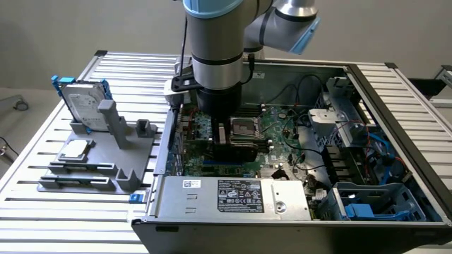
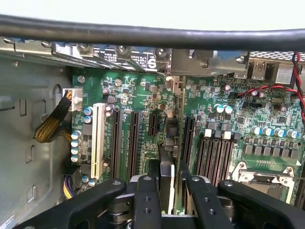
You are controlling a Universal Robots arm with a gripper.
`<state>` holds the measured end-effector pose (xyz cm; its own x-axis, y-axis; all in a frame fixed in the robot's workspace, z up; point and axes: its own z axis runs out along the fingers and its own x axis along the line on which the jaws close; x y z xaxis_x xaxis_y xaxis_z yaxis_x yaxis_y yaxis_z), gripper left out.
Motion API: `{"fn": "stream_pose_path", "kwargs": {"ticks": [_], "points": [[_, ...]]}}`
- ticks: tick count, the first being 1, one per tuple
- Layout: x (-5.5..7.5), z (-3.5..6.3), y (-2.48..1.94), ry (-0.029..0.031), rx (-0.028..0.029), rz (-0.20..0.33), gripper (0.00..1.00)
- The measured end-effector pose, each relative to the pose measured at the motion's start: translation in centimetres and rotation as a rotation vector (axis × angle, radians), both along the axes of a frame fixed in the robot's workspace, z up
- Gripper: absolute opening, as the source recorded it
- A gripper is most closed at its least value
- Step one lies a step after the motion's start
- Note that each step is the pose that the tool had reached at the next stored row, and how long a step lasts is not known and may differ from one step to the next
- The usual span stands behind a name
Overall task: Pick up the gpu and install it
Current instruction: 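Insert the gpu into the slot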
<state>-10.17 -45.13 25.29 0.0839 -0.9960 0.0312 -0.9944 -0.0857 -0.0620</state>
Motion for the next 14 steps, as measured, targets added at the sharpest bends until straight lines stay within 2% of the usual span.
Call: {"fn": "stream_pose_path", "kwargs": {"ticks": [7,14], "points": [[-0.02,0.0,0.0,0.0,0.0007,0.0,0.27],[-0.02,0.0,0.0,-0.0007,0.007,0.0,0.27]]}}
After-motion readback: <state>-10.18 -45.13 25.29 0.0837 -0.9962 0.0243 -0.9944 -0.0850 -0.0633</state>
